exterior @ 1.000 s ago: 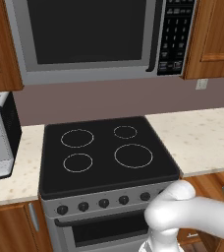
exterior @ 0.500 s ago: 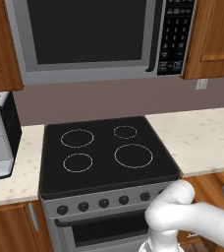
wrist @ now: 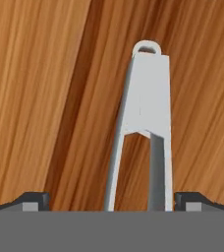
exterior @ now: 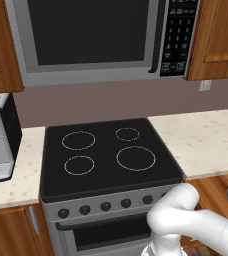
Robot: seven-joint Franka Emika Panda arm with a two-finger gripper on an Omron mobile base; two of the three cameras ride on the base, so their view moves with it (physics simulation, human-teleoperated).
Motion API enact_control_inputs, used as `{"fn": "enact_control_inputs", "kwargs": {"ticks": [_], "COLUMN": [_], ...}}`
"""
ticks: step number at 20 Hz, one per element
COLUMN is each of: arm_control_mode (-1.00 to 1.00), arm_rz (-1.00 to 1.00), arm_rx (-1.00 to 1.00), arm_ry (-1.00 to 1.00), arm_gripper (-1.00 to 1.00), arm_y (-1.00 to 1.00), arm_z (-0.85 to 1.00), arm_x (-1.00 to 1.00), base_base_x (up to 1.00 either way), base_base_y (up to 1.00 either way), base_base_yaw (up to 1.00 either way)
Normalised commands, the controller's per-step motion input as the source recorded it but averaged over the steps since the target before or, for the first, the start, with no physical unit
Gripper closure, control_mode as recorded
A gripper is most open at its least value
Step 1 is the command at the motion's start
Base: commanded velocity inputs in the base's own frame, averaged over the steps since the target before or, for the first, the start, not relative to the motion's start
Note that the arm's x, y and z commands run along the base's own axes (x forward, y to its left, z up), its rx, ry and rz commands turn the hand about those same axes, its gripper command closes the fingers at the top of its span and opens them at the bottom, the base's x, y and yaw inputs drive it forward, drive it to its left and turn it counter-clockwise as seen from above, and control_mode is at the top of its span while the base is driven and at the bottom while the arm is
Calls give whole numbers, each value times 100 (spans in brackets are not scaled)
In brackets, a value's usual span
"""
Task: Take the tongs from the drawer on the right and place them on the dining counter next to the tray containing the kebab skewer.
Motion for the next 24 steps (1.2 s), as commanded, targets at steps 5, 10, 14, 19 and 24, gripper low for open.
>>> {"fn": "enact_control_inputs", "kwargs": {"ticks": [5,10,14,19,24], "arm_control_mode": [-100,-100,-100,-100,-100], "arm_rz": [-20,-19,-17,-7,0], "arm_rx": [-8,-8,-2,-2,-8], "arm_ry": [7,3,0,-1,4], "arm_gripper": [-100,-100,100,100,100], "arm_y": [20,22,17,10,9], "arm_z": [-74,-85,-48,-4,-46], "arm_x": [13,28,35,7,-69], "base_base_x": [0,0,0,0,0], "base_base_y": [0,0,0,0,0], "base_base_yaw": [0,0,0,0,0]}}
